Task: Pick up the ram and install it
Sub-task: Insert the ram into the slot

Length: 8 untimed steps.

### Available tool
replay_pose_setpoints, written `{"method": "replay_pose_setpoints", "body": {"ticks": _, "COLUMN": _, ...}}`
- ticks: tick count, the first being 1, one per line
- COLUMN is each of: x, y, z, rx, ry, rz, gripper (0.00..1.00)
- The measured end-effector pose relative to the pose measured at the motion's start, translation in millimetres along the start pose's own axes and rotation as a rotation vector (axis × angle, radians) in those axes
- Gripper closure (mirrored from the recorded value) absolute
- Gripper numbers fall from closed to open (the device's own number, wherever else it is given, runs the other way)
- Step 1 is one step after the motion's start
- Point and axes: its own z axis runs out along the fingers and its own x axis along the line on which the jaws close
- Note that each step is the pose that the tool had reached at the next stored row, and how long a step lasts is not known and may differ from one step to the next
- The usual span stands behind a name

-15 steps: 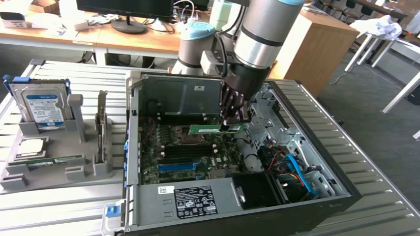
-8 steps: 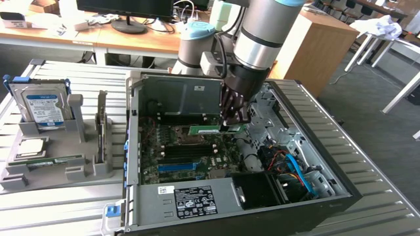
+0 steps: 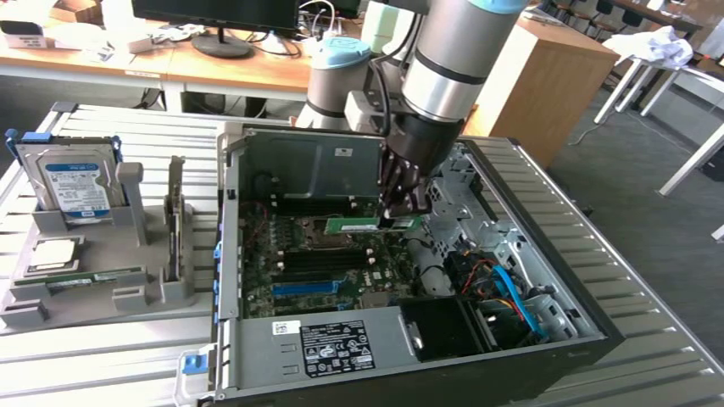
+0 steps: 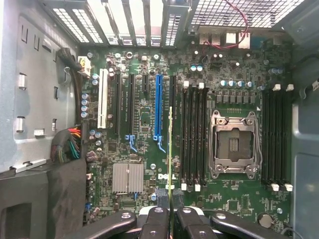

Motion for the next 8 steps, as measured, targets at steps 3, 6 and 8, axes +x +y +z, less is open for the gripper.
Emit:
{"method": "replay_pose_setpoints", "body": {"ticks": 3, "x": 0.0, "y": 0.0, "z": 0.8, "rx": 0.0001, "ry": -0.0001, "rz": 0.000, "gripper": 0.87}}
{"method": "replay_pose_setpoints", "body": {"ticks": 6, "x": 0.0, "y": -0.1, "z": 1.6, "rx": 0.0000, "ry": 0.0000, "rz": 0.000, "gripper": 0.87}}
{"method": "replay_pose_setpoints", "body": {"ticks": 8, "x": 0.1, "y": -0.1, "z": 2.2, "rx": 0.0000, "ry": 0.0000, "rz": 0.000, "gripper": 0.87}}
